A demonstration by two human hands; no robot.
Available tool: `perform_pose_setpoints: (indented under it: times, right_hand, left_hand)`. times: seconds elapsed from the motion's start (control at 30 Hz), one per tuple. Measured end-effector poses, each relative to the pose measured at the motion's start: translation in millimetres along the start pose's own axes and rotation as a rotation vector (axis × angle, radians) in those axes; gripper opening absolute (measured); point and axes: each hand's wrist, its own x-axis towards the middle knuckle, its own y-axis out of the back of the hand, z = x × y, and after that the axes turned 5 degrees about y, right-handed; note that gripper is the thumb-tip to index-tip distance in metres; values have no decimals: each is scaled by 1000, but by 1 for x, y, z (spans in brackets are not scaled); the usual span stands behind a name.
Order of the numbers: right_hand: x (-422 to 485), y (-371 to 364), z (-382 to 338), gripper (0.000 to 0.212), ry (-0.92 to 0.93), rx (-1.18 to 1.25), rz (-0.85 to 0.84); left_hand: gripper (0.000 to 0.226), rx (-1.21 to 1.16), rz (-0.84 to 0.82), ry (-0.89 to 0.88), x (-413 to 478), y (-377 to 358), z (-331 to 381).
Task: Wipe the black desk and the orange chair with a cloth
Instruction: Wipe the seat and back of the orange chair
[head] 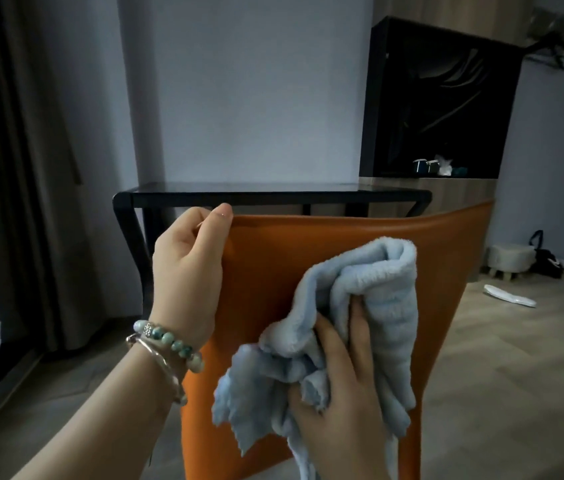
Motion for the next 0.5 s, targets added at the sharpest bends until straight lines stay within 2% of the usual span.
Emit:
perform_pose_setpoints:
  times: [0.1, 0.2, 0.27, 0.33, 0.4, 0.5]
  right_hand:
    - [33, -10, -30, 77, 79, 54, 96]
    - [55, -19, -23, 71, 79, 96, 344]
    - [54, -17, 0, 68, -36, 133, 483]
    - [52, -8, 26, 75, -215, 228, 572]
    - [50, -1, 41, 70, -401, 334, 637]
    - [41, 5, 29, 61, -499, 340, 521]
  left_hand:
    - [39, 57, 34, -75, 2, 1, 0]
    - [39, 58, 43, -99, 4, 0, 2]
    - [43, 57, 47, -75, 3, -2, 3]
    - [48, 37, 37, -61, 2, -4, 2]
    - [50, 29, 44, -60, 1, -5, 1]
    - [48, 3, 76, -55, -2, -6, 2]
